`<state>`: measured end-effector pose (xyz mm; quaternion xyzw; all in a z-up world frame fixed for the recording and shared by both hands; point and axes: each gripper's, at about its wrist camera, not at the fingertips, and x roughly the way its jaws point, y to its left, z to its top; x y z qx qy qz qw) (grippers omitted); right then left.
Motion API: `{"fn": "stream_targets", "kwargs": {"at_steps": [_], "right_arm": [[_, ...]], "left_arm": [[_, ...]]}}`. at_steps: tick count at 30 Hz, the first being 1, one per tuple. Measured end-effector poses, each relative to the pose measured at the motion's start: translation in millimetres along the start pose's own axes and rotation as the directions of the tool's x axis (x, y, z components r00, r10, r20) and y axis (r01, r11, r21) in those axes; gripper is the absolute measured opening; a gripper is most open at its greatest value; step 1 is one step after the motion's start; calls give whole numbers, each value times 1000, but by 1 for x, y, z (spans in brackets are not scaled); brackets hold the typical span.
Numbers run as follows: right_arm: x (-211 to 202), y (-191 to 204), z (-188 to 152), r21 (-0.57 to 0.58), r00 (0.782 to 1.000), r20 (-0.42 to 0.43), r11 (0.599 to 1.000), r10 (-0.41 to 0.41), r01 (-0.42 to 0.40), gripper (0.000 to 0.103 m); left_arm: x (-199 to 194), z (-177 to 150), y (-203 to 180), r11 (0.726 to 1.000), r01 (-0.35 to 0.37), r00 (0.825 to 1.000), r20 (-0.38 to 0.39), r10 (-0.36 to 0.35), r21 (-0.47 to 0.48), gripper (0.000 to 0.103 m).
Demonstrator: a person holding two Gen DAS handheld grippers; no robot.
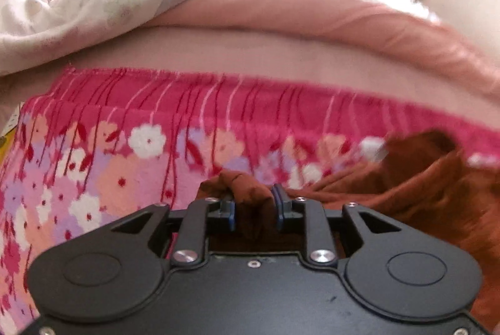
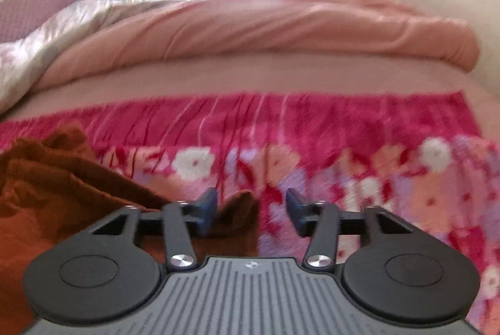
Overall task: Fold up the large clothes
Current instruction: 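Lift the hem with both grippers and fold it toward the collar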
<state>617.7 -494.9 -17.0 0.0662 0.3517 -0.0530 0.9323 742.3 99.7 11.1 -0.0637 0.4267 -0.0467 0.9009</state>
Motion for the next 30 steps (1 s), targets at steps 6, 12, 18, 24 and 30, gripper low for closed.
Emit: {"fn": "stream_targets", "kwargs": {"at_steps": [6, 12, 18, 24, 30], "right_arm": [[-35, -2, -1, 0, 998, 51, 999, 39, -39, 52], [-52, 17, -24, -26, 987, 6, 987, 160, -160, 23], [-70, 63, -59, -51, 968, 9, 967, 252, -251, 21], [-80, 120, -86, -85, 974, 129, 981, 186, -176, 21], [-74, 176, -100, -107, 961, 169, 973, 219, -203, 21]], "left_arm": [[-43, 11, 4, 989, -146, 973, 178, 147, -23, 61], [-63, -15, 7, 998, -45, 991, 121, 50, -43, 60], [-82, -95, -80, 992, 60, 987, 141, -75, 110, 61], [-66, -153, -171, 988, -15, 987, 158, -9, 152, 61], [-37, -185, -209, 994, -88, 971, 229, 70, 71, 66]]}}
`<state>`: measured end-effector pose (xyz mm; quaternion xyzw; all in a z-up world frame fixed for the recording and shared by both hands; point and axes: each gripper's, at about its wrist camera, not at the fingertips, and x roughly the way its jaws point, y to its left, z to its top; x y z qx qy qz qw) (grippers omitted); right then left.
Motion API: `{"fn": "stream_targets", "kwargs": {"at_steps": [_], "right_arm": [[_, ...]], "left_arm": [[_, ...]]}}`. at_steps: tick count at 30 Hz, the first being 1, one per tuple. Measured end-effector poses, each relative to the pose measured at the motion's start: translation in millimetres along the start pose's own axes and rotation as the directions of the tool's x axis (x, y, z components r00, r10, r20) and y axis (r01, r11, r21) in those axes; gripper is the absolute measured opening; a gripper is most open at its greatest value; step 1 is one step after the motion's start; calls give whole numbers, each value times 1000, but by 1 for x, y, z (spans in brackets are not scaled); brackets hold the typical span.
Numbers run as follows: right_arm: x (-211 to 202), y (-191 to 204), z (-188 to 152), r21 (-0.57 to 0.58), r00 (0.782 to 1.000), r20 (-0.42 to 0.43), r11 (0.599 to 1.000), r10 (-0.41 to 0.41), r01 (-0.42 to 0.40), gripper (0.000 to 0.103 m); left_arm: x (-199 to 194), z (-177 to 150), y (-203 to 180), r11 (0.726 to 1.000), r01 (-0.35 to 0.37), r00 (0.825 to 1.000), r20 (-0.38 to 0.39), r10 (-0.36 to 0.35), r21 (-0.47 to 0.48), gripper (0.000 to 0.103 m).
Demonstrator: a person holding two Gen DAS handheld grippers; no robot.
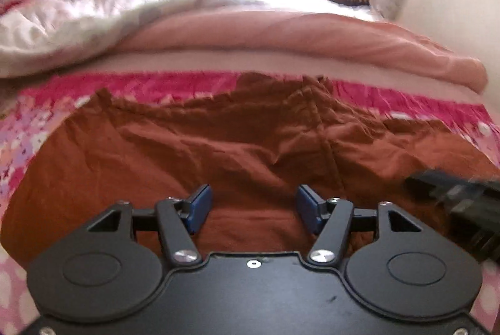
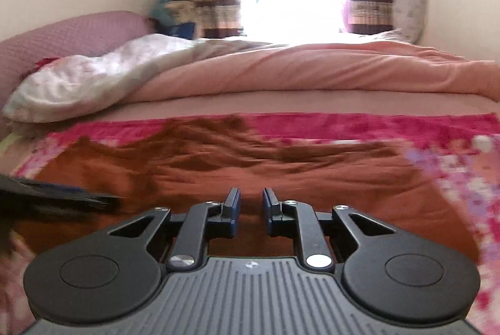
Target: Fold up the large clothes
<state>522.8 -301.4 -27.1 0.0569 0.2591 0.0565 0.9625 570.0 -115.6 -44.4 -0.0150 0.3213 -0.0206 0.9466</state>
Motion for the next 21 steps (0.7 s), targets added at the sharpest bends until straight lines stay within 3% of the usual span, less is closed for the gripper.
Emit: {"fn": "stream_targets", "kwargs": {"at_steps": [5, 8, 11, 13, 15, 18, 20, 21], "right_arm": [[40, 23, -15, -35, 996, -68, 998, -51, 48, 17], [49, 3, -24, 3, 994, -94, 999, -49, 49, 0], [35, -30, -23, 78, 996, -93, 997, -15, 22, 0], [25, -49, -23, 71, 992, -84, 992, -96, 102, 0], [14, -72, -29, 49, 959, -60, 959, -275, 278, 0], [2, -127, -38, 160, 937, -94, 924, -336, 348, 0], [-6, -149, -42, 178, 898, -113, 881, -424, 438, 0], [-11, -154, -43, 219, 911, -109, 884, -398, 413, 2]], "left_arm": [[32, -18, -8, 994, -96, 995, 2, 96, 52, 70], [26, -22, 7, 995, -88, 996, 25, 86, 56, 71], [24, -15, 45, 994, -113, 993, 19, 113, -6, 70], [25, -13, 76, 986, -152, 988, 5, 153, -73, 70], [24, -13, 109, 975, -179, 984, -6, 179, -133, 70], [25, -14, 146, 969, -197, 980, -19, 197, -150, 70], [13, -12, 163, 963, -185, 983, -22, 184, -196, 67], [4, -12, 168, 962, -162, 987, -17, 162, -219, 67]]}}
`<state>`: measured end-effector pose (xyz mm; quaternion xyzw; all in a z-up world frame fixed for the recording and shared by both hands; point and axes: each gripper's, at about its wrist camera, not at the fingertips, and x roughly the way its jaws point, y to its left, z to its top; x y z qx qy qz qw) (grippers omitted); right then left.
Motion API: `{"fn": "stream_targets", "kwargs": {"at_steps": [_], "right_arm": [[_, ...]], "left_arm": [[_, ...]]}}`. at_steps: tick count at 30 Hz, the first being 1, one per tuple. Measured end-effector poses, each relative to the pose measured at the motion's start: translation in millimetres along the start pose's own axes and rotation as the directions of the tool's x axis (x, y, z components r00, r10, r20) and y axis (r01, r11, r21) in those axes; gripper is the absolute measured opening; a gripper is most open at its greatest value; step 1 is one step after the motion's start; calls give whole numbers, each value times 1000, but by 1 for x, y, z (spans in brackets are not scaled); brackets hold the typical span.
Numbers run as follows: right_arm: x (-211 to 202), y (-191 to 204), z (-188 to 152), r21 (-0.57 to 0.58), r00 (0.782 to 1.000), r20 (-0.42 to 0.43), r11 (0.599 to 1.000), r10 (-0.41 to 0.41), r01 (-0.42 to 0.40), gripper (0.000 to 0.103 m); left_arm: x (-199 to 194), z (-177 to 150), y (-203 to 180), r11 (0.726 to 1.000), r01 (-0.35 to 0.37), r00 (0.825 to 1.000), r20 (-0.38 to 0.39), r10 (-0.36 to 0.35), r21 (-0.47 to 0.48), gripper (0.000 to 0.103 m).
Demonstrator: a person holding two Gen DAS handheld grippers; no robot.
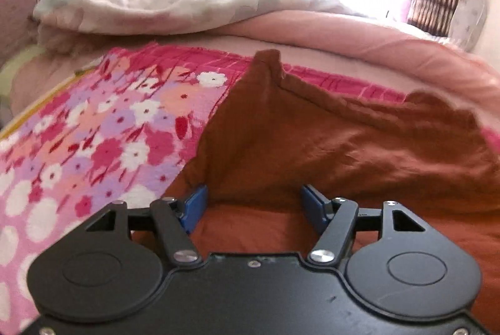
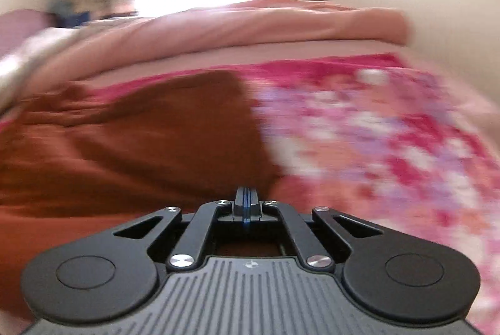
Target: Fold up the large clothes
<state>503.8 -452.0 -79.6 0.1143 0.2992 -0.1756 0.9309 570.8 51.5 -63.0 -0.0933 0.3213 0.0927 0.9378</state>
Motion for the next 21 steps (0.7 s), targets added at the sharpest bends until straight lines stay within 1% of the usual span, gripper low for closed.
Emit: {"fn": "stream_targets", "kwargs": {"at_steps": [1, 2, 3, 4, 5, 6, 7, 8, 9, 10, 11, 12, 13, 14, 15, 16, 17, 18, 19, 21], "right_arm": [[-8, -4, 1, 41, 999, 8, 998, 50, -50, 7], [-20, 0, 1, 51, 996, 40, 996, 75, -77, 16], [-35, 11, 1, 27, 991, 89, 995, 98, -101, 23], [-50, 25, 2, 0, 982, 132, 991, 133, -135, 28], [-63, 41, 0, -24, 969, 168, 983, 181, -179, 30], [-75, 61, -4, -47, 956, 191, 975, 222, -217, 30], [-84, 80, -9, -78, 943, 199, 963, 268, -257, 30], [-90, 101, -15, -121, 928, 194, 946, 319, -300, 30], [-94, 121, -22, -164, 919, 183, 933, 348, -321, 30], [-96, 138, -29, -198, 916, 175, 925, 360, -326, 30], [-96, 153, -37, -225, 914, 168, 917, 369, -329, 30], [-93, 164, -44, -239, 917, 147, 913, 370, -330, 28], [-88, 171, -49, -244, 918, 122, 908, 376, -340, 25], [-84, 176, -55, -239, 918, 101, 905, 383, -352, 17], [-79, 180, -59, -241, 922, 82, 905, 378, -350, 12], [-76, 183, -64, -257, 929, 76, 907, 363, -334, 11], [-70, 183, -68, -274, 935, 75, 908, 348, -316, 3], [-65, 180, -69, -285, 939, 68, 909, 337, -305, 0], [-61, 175, -69, -277, 944, 61, 914, 324, -296, 0], [-65, 158, -66, -253, 952, 73, 929, 297, -270, 0]], "left_arm": [[-12, 0, 0, 1000, 11, 1000, 20, -10, -19, 67], [-27, -1, -5, 999, 17, 999, 44, -15, -34, 67], [-43, -3, -12, 998, 37, 997, 64, -34, -44, 67], [-61, -8, -23, 995, 86, 991, 104, -81, -43, 63], [-76, -14, -35, 991, 127, 982, 145, -121, -38, 62], [-87, -21, -50, 986, 163, 974, 163, -158, -20, 60], [-94, -29, -67, 980, 199, 968, 153, -199, 20, 59], [-95, -35, -82, 974, 219, 964, 137, -226, 65, 53], [-93, -42, -96, 969, 220, 966, 117, -233, 111, 35], [-88, -49, -106, 969, 210, 971, 87, -223, 132, 6], [-79, -56, -113, 971, 202, 977, 48, -209, 127, 0], [-71, -62, -118, 970, 204, 978, 23, -208, 134, 0], [-68, -68, -122, 972, 190, 980, 27, -196, 140, 0], [-66, -72, -124, 973, 176, 982, 45, -185, 149, 0], [-63, -74, -127, 971, 165, 983, 55, -177, 174, 0], [-61, -76, -129, 969, 153, 984, 63, -168, 193, 0], [-57, -76, -128, 971, 150, 984, 64, -165, 187, 0], [-53, -77, -121, 972, 145, 985, 65, -159, 184, 0], [-49, -77, -118, 972, 136, 986, 66, -151, 193, 1], [-47, -75, -106, 975, 121, 987, 83, -138, 185, 2]]}}
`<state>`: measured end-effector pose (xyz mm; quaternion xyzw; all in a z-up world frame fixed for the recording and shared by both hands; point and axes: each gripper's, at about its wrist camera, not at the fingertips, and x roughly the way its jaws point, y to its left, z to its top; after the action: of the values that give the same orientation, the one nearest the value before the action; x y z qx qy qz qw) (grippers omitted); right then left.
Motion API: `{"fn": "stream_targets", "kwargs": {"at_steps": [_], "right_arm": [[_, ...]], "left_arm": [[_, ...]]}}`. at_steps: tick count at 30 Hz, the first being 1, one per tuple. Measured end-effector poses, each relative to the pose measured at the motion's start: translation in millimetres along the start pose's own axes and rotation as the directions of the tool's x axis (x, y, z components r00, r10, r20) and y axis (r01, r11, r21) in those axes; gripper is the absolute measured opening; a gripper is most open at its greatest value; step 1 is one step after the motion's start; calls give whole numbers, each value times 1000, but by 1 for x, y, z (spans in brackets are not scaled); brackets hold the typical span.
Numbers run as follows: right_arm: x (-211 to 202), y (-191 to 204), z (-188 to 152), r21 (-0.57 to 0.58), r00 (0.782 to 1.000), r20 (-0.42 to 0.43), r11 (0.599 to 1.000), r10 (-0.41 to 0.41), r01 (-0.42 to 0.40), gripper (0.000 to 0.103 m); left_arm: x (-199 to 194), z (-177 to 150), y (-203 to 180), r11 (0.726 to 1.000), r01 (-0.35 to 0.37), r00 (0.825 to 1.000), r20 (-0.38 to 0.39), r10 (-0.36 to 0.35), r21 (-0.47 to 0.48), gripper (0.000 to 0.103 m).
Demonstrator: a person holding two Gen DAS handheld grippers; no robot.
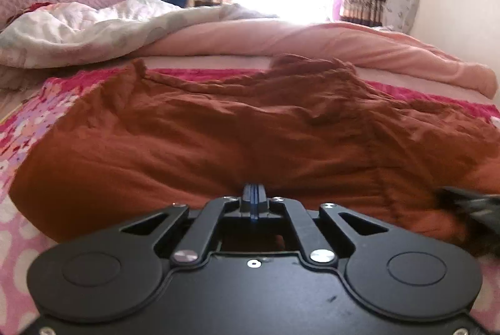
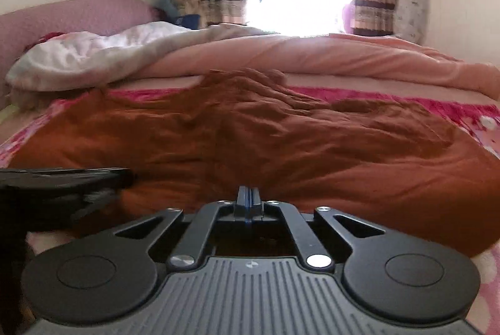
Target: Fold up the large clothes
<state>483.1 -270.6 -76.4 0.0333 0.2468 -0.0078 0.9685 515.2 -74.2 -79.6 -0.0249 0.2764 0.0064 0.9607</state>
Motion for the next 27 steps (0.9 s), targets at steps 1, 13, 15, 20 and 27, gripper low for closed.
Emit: {"fn": "stream_targets", "kwargs": {"at_steps": [1, 13, 15, 20, 27], "right_arm": [[-3, -11, -1, 9, 1000, 0, 1000, -22, 22, 0], [-31, -126, 7, 208, 973, 3, 952, -230, 224, 0], [-32, -109, 24, 202, 986, 56, 969, -157, 143, 0], [25, -42, 61, 130, 998, 23, 990, 57, -60, 0], [93, 3, 57, 31, 996, -78, 999, 37, -35, 0]], "left_arm": [[1, 1, 10, 1000, -4, 1000, -7, 4, -9, 3], [-6, 35, 108, 966, -129, 991, 14, 136, -225, 0], [-7, 52, 83, 975, -25, 998, 44, 36, -222, 0], [55, 80, -7, 978, 157, 981, -95, -171, -135, 0], [110, 66, -19, 989, 109, 981, -150, -123, -97, 2]]}}
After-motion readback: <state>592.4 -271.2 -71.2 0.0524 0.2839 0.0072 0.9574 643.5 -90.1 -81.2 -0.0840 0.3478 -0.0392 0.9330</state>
